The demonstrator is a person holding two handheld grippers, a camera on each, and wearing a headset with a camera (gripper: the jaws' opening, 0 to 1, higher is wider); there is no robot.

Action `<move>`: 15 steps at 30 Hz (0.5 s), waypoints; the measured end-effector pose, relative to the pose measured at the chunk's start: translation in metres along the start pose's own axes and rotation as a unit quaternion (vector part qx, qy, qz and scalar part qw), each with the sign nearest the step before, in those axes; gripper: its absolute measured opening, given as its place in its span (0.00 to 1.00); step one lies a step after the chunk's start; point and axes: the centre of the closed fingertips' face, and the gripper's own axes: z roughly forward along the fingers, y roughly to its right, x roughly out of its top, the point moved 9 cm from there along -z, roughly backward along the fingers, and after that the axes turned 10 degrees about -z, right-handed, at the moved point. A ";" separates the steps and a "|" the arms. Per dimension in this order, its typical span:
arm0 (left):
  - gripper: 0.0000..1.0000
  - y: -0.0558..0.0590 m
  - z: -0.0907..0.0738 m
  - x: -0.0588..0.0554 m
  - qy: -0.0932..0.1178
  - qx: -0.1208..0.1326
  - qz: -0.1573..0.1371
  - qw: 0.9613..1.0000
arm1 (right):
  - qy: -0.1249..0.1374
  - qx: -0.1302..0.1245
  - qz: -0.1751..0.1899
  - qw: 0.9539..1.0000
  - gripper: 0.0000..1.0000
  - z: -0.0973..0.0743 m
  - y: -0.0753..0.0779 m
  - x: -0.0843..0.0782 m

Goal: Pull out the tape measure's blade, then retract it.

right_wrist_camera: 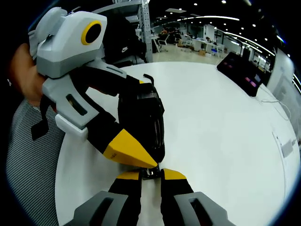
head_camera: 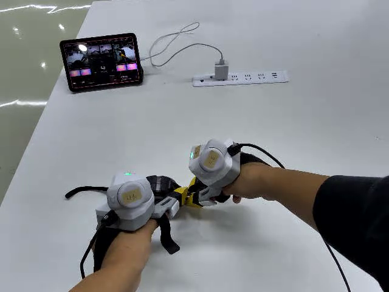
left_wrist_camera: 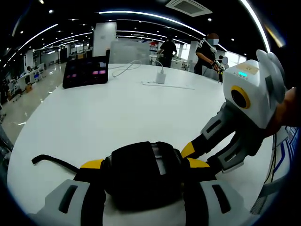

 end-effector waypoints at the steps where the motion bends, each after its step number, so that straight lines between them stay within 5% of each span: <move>1: 0.63 0.000 0.000 0.001 -0.003 0.000 0.002 1.000 | -0.002 0.001 0.001 1.000 0.12 0.000 0.000 0.001; 15: 0.64 -0.002 -0.001 0.007 -0.028 -0.016 0.012 0.999 | -0.012 -0.010 -0.010 1.000 0.12 -0.004 -0.001 0.002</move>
